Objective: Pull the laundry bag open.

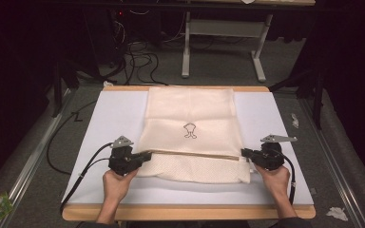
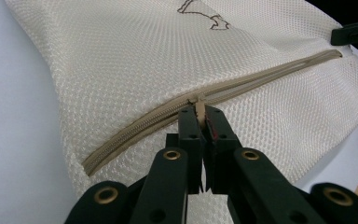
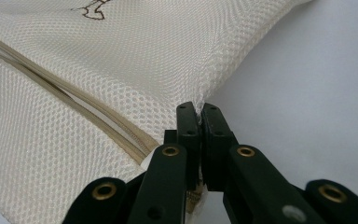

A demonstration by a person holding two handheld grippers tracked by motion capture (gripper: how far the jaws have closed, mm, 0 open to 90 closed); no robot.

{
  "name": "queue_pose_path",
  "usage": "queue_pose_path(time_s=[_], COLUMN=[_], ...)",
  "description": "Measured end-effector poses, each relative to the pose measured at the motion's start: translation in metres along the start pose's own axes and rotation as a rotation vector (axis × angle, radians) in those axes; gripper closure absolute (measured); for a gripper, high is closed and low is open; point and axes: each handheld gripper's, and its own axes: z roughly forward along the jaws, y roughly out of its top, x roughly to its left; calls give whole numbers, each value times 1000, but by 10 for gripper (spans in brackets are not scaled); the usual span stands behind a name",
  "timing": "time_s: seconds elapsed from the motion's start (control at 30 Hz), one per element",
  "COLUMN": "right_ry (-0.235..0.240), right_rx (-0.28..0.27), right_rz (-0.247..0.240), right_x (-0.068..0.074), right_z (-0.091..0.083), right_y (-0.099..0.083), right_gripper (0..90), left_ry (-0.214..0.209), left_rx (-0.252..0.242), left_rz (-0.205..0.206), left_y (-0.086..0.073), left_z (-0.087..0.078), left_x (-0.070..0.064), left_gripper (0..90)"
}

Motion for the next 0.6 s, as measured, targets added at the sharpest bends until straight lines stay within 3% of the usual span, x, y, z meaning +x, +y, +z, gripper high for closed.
queue_pose_path(time_s=[0.23,0.33,0.6], right_ry=[-1,-8,-10], right_rx=[3,5,4], right_rz=[5,8,7], right_x=[0,0,0], right_z=[0,0,1], right_y=[1,0,1], right_gripper=[888,888,888], left_ry=[3,-6,5], left_rx=[6,-14,-26], left_rz=[0,-26,-40], left_y=[-1,-3,-4], left_z=[0,-5,-10], left_x=[2,7,12], left_gripper=[872,872,871])
